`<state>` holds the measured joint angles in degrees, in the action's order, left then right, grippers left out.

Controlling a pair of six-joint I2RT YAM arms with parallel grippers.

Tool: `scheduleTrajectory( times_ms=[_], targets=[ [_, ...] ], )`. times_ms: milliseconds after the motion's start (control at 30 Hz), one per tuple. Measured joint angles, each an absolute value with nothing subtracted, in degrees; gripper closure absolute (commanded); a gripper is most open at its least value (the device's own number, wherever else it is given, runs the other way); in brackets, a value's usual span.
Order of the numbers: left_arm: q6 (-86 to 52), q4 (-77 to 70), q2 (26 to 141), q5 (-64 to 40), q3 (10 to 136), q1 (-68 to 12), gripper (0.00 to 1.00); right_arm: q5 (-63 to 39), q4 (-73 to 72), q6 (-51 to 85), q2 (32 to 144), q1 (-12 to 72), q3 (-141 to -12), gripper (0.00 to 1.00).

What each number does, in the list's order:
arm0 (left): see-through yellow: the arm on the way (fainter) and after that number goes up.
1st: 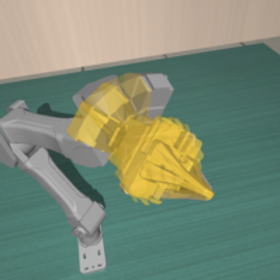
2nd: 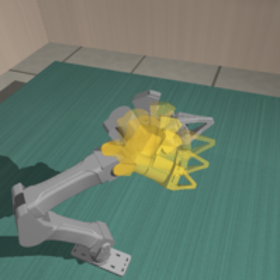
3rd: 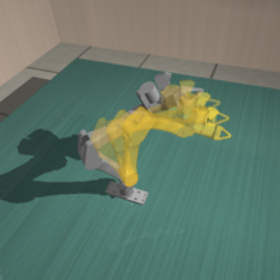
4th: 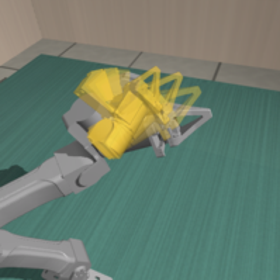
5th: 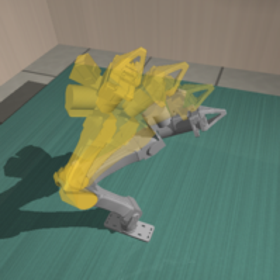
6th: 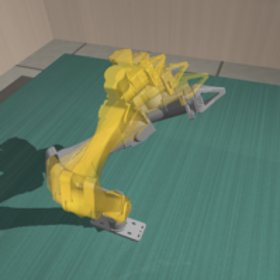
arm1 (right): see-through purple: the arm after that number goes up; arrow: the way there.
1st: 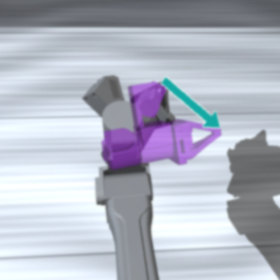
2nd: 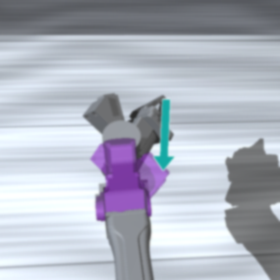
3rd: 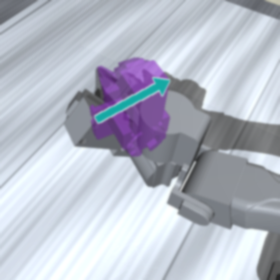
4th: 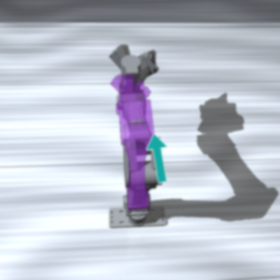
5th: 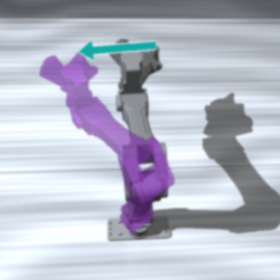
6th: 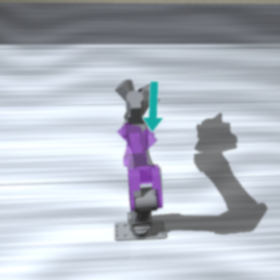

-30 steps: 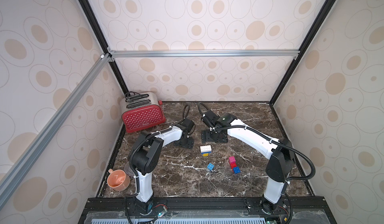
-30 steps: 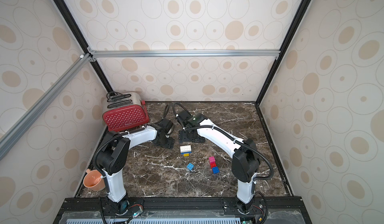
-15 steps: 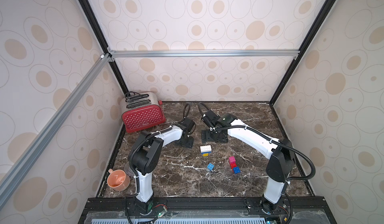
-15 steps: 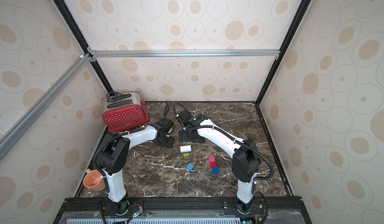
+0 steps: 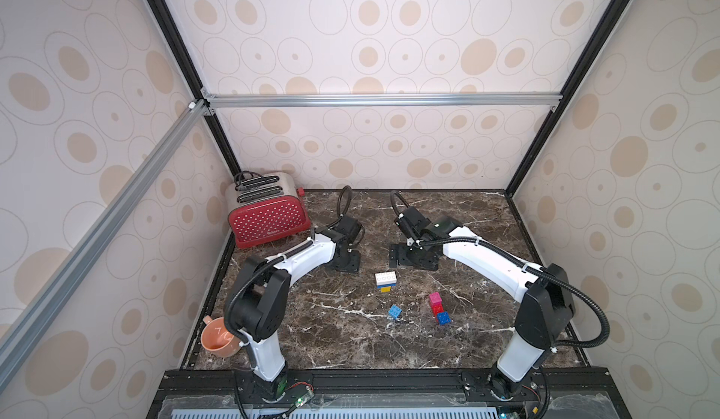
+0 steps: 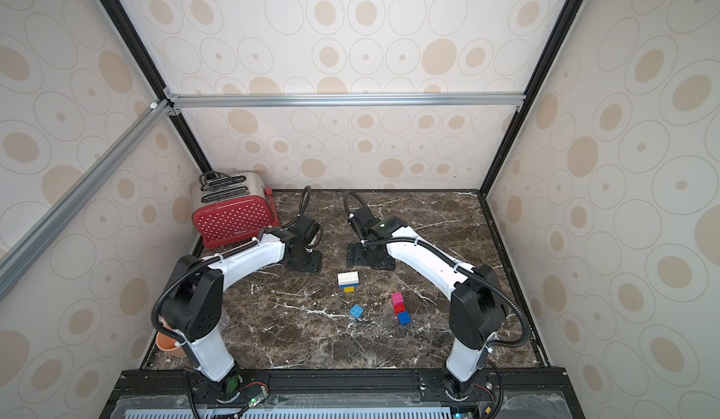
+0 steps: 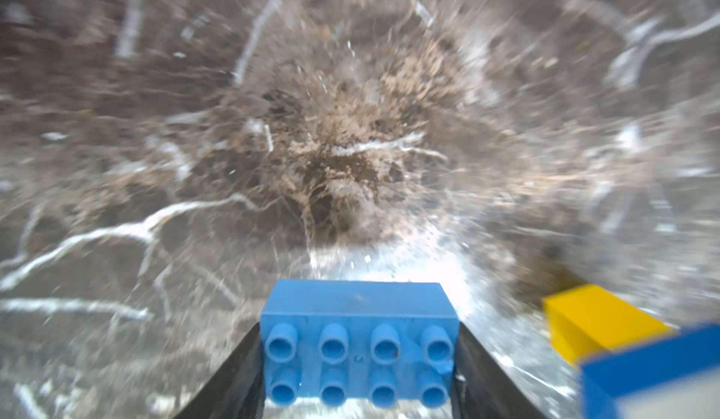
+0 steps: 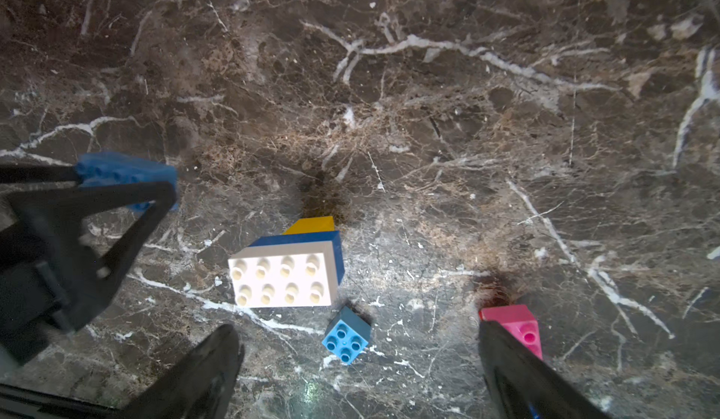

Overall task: Assemble a carrot with lego
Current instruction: Pick up the lego brick from the center of the board, then assemble the lego brick with the lego brick.

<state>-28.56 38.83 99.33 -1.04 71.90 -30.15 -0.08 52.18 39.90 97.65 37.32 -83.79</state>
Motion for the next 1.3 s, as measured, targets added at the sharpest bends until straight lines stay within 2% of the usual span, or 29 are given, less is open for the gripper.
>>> scheduleTrajectory(
  times_ms=[233, 567, 1033, 1300],
  targets=[
    [-40.7, 43.6, 92.6, -0.6, 73.2, -37.4, 0.47, -5.5, 47.9, 37.6, 95.7, 31.3, -76.4, 0.02],
    [-58.1, 46.2, 99.2, 1.2, 83.0, -48.6, 0.5, -10.9, 44.4, 36.1, 91.5, 26.0, -69.3, 0.02],
    [-63.3, 56.5, 111.7, 4.6, 99.7, -49.9, 0.49, -14.3, 42.3, 35.2, 89.1, 22.3, -65.8, 0.01],
    [-63.3, 62.7, 112.9, 4.6, 102.0, -49.9, 0.5, -14.8, 42.0, 34.8, 89.1, 21.5, -65.1, 0.01]
  ],
)
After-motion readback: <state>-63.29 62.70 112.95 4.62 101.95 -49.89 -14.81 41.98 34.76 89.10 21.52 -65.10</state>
